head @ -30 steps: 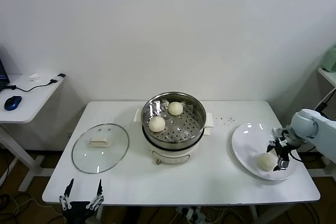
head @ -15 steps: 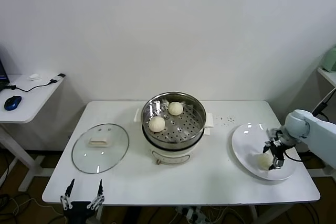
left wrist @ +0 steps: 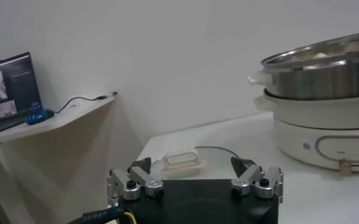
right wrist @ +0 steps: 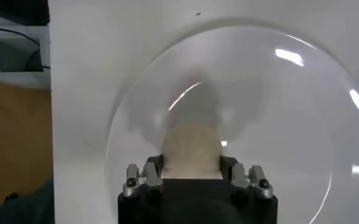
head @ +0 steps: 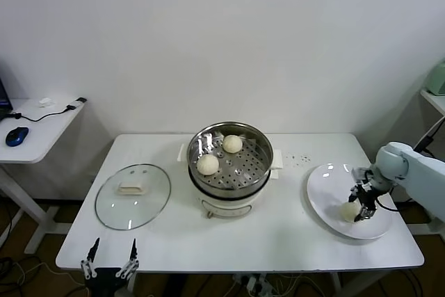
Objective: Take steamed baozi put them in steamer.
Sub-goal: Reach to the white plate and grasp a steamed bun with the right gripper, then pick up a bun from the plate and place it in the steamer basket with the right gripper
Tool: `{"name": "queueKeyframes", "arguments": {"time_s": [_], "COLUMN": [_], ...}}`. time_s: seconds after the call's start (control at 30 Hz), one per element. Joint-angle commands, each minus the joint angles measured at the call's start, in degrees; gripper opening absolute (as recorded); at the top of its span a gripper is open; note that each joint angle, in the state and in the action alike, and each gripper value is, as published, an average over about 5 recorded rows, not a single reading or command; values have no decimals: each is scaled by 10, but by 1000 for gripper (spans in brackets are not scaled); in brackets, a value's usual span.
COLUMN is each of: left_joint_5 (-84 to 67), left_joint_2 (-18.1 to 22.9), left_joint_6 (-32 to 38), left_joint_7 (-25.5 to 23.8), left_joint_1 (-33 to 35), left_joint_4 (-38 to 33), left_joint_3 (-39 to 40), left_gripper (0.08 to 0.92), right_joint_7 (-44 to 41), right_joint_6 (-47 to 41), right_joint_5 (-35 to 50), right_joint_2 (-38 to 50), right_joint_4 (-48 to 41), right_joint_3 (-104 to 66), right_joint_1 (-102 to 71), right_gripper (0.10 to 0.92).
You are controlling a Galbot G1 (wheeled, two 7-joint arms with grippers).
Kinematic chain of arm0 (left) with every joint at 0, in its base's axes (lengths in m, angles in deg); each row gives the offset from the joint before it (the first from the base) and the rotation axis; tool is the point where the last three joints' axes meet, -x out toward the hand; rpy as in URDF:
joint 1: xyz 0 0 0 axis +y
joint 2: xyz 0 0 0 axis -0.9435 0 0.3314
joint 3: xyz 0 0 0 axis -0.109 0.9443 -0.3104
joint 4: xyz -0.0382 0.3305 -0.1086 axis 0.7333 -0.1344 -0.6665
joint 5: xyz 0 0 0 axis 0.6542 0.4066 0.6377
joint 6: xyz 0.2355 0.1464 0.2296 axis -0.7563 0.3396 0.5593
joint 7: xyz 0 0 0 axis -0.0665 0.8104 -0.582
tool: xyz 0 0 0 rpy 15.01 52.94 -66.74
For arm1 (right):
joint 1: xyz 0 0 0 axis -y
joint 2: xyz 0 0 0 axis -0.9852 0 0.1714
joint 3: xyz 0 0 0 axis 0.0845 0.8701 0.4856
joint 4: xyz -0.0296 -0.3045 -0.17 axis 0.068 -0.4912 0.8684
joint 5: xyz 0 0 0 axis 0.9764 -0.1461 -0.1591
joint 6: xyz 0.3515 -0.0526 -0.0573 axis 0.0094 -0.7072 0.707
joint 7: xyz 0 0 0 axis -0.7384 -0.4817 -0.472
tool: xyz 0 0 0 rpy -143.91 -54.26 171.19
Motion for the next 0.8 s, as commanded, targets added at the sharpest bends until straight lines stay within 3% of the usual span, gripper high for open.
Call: {"name": "queueKeyframes", "arguments": {"time_s": [0.03, 0.2, 0.43, 0.6, 0.8], "left_joint_5": [-1, -3, -2, -2, 2], "left_joint_2": [-1, -4, -4, -4, -3], "left_joint_6": [1, 0, -1, -1, -4], "left_joint_7": [0, 0, -1, -1, -1], "left_joint_1": [1, 1, 4, 5, -2], "left_joint_4": [0, 0, 0, -4, -4], "left_joint_3": [0, -1, 3, 1, 4], "left_gripper": [823, 823, 823, 823, 823], "right_joint_7": [-8, -43, -48, -34, -28], "right_joint_6": [22, 139, 388, 454, 461], "right_joint_5": [9, -8, -113, -101, -81], "right_joint_2": [-4, -35, -173, -262, -347], "right_joint_4": [-2, 8, -11, 1, 52], "right_joint_3": [23, 107, 204, 223, 205], "right_joint_1": [41, 188, 389, 455, 441], "right_gripper": [605, 595, 600, 602, 602]}}
